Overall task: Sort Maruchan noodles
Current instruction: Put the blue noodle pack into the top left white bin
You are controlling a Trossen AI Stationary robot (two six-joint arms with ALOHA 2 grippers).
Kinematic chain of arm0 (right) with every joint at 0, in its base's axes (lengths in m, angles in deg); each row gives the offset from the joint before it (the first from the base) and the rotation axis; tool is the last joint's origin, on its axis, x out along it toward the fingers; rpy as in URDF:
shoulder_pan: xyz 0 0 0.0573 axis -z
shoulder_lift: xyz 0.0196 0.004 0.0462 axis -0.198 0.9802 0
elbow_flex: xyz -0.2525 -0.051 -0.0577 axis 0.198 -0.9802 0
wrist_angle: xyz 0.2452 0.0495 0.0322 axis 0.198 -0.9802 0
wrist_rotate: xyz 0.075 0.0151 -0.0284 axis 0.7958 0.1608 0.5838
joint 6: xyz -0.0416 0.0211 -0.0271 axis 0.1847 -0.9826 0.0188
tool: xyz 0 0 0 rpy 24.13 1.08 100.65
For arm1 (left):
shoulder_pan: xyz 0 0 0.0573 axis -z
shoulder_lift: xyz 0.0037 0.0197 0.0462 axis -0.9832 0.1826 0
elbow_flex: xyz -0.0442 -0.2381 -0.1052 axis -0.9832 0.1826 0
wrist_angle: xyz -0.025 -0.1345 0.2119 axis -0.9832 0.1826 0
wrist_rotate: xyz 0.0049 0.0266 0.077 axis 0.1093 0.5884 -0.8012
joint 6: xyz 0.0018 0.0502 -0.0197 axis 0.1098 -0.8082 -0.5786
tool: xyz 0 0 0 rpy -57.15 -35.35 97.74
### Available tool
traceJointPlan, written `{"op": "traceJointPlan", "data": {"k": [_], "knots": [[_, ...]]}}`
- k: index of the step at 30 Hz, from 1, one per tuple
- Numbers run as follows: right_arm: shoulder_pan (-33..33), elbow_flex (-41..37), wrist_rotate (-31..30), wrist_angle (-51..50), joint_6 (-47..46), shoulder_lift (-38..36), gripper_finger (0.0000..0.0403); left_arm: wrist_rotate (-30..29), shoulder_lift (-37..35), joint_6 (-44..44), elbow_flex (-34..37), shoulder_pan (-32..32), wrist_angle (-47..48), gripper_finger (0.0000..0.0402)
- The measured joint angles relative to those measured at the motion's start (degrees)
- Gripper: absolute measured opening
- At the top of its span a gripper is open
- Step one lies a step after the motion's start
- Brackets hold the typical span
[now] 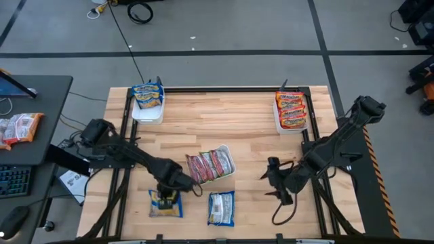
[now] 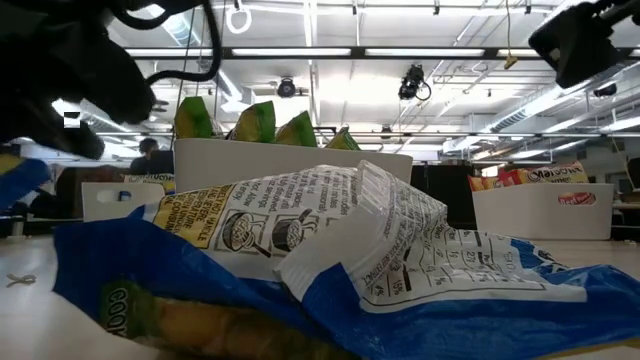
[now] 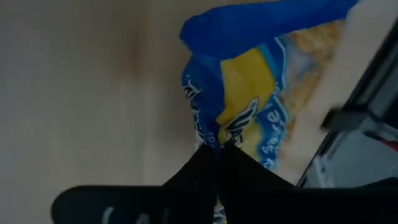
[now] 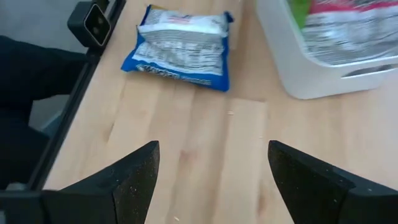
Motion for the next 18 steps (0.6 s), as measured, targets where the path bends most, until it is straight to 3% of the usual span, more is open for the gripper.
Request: {"op": "traceJointPlan", "data": {"k": [5, 11, 18], "knots": [[0.1, 0.0, -1.2, -3.6, 4.0, -5.2, 0.0290, -7.8, -6.2, -1.5, -0.6, -3.8, 16.6, 0.0008], [0.1, 0.0, -1.1, -3.5, 5.4, -6.5, 0.0273, -33.3, -13.0, -3.8, -7.7, -11.5, 41.1, 0.0005], [0.1, 0.0, -4.2, -3.6, 2.5, -6.3, 0.0266, -55.9, -19.1, -9.6, -16.2, -24.6, 41.2, 0.0004]]}}
